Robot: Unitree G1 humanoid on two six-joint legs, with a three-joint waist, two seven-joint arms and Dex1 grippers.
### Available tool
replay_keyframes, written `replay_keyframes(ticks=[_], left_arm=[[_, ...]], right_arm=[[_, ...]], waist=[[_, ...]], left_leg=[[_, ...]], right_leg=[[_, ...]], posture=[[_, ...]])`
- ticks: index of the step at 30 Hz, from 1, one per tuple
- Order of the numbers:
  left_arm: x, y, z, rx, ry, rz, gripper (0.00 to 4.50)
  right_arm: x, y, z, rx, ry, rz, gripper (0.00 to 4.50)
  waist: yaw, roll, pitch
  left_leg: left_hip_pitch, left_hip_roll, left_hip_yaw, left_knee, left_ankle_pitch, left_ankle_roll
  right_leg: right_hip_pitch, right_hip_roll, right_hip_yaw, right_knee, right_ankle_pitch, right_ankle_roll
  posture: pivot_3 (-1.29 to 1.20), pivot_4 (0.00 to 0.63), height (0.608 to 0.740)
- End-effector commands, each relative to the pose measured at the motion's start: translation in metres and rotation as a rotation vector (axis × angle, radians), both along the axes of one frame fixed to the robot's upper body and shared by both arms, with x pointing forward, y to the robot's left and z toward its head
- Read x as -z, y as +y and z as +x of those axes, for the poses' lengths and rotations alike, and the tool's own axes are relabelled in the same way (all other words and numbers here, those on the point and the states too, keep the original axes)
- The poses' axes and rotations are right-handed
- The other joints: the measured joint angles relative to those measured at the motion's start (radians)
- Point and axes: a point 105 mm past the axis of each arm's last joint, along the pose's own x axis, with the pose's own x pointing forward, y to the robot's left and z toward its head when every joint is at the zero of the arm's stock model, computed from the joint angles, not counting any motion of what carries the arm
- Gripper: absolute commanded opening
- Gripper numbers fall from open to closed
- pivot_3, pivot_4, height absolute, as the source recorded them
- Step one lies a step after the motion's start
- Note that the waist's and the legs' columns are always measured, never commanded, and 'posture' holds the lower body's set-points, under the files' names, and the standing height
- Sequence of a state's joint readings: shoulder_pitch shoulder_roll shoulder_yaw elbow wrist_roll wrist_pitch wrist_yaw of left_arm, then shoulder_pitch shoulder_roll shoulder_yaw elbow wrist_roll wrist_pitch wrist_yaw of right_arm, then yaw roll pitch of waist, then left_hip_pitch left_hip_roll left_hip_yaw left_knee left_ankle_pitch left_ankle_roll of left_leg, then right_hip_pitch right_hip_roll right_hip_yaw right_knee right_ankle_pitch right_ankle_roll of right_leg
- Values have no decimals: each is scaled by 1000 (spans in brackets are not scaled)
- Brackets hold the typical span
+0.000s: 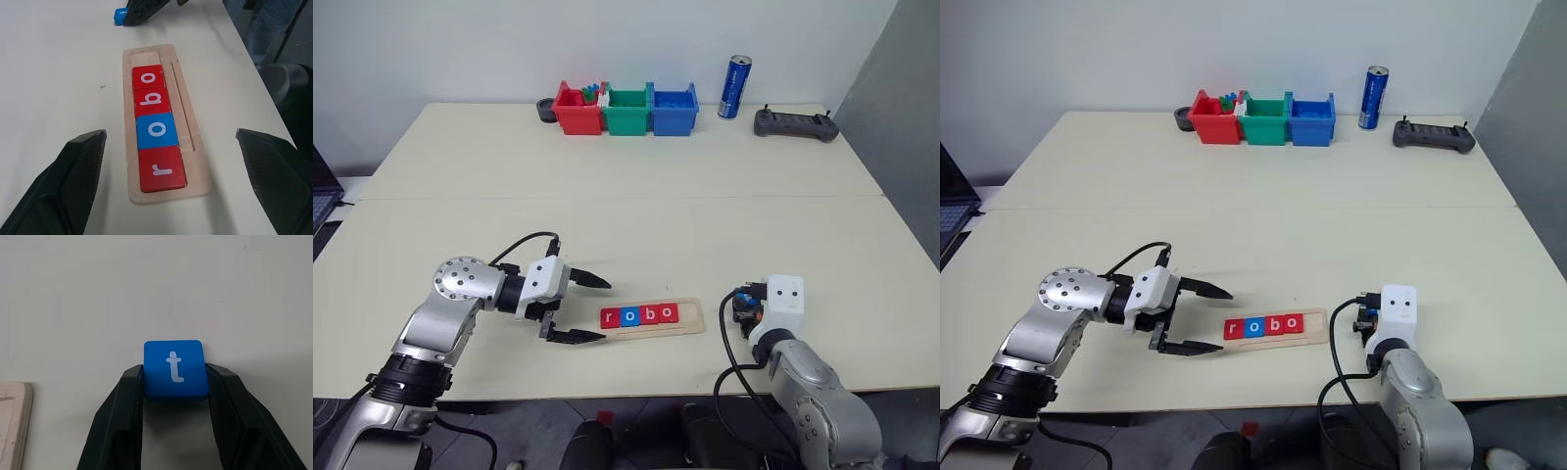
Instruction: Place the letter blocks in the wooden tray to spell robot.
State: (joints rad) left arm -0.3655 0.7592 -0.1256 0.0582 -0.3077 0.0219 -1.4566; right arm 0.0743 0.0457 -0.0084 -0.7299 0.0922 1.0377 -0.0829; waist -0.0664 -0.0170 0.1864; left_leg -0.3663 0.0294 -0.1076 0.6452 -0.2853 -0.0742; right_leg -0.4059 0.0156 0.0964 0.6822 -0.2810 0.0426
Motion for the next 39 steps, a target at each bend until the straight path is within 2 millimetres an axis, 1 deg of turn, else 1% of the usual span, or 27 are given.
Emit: replay_keyframes(ticks=[1,4,6,7,9,12,13,14,15,17,19,22,23,25,29,32,36,39], left_arm=[[0,0,2,27,-30,3,4500],[3,1,1,25,-29,-1,4500],[5,2,0,22,-25,-4,4500],[6,2,-1,22,-23,-3,4500],[6,2,-3,21,-21,-4,4500],[5,1,-2,11,-28,-11,4500],[5,1,-1,5,-34,-16,4500],[5,1,0,1,-36,-19,4500],[5,1,1,-3,-37,-20,4500],[6,2,1,-7,-36,-21,4500],[7,2,1,-8,-37,-20,4500],[7,2,0,-8,-39,-19,4500],[7,1,-1,-7,-40,-18,4500],[6,0,-2,-5,-43,-18,4500],[3,-3,-2,-4,-46,-20,4500],[-1,-5,-2,-2,-49,-22,4500],[-4,-6,-2,-5,-50,-20,4500],[-7,-7,-1,-7,-52,-18,4500]], right_arm=[[-1,-10,2,57,-17,10,2550],[-16,-9,7,50,-90,31,3541],[-25,-11,9,47,-127,14,4240],[-30,-13,11,36,-148,3,4465],[-38,-15,14,-7,-175,-60,4465],[-43,-13,18,-119,-191,-95,4465],[-44,-10,18,-183,-191,-87,4465],[-45,-4,18,-310,-191,-116,4465],[-45,-1,17,-398,-187,-136,4465],[-44,-8,20,-548,-170,-214,4465],[-41,-15,23,-636,-153,-255,4465],[-29,-33,25,-764,-59,-343,4465],[-27,-38,26,-813,-31,-355,4465],[-26,-41,25,-909,6,-355,4465],[-27,-40,26,-1020,36,-360,4465],[-20,-40,27,-1086,77,-373,4465],[-15,-39,30,-1108,87,-373,4465],[-11,-39,30,-1120,99,-379,3888]], waist=[[0,0,0],[1,0,0],[0,0,0],[0,0,0],[0,0,0],[0,0,0],[0,0,0],[0,0,0],[0,0,0],[0,0,0],[1,0,0],[1,-1,0],[1,-1,0],[0,-1,1],[1,-1,1],[1,-1,1],[4,-1,1],[4,-1,1]], left_leg=[[0,0,0,0,0,0],[0,0,0,0,0,0],[-1,0,0,0,0,0],[-1,0,0,0,0,0],[-1,0,0,0,0,0],[-1,0,0,0,0,0],[-1,0,0,0,0,0],[-1,0,0,0,0,0],[-1,0,0,0,0,0],[-1,0,1,0,0,0],[-1,-1,1,0,0,0],[0,0,0,0,0,1],[0,0,0,0,0,1],[0,0,1,0,0,1],[0,0,1,0,0,1],[0,0,1,0,0,1],[0,0,1,1,0,1],[0,0,1,1,0,1]], right_leg=[[0,0,0,0,0,0],[0,0,0,-1,2,-3],[0,0,0,-1,2,-4],[0,0,0,-1,2,-4],[0,0,0,-1,2,-4],[0,0,0,-1,2,-3],[0,0,0,-1,1,-3],[0,0,0,-1,1,-3],[0,0,0,-1,1,-3],[0,0,0,-2,1,-3],[1,0,0,-2,1,-3],[1,0,0,-2,2,-4],[1,0,0,-1,2,-4],[1,0,1,-2,2,-4],[1,0,0,-1,2,-5],[1,0,1,-1,2,-5],[1,0,0,-1,3,-5],[1,0,0,-1,3,-5]], posture=[[0,150,740],[0,150,740],[0,150,740],[0,150,740],[0,150,740],[0,150,740],[0,150,740],[0,150,740],[0,150,740],[0,150,740],[0,150,740],[0,150,740],[0,150,740],[0,150,740],[0,150,740],[0,150,740],[0,150,740],[0,150,740]])
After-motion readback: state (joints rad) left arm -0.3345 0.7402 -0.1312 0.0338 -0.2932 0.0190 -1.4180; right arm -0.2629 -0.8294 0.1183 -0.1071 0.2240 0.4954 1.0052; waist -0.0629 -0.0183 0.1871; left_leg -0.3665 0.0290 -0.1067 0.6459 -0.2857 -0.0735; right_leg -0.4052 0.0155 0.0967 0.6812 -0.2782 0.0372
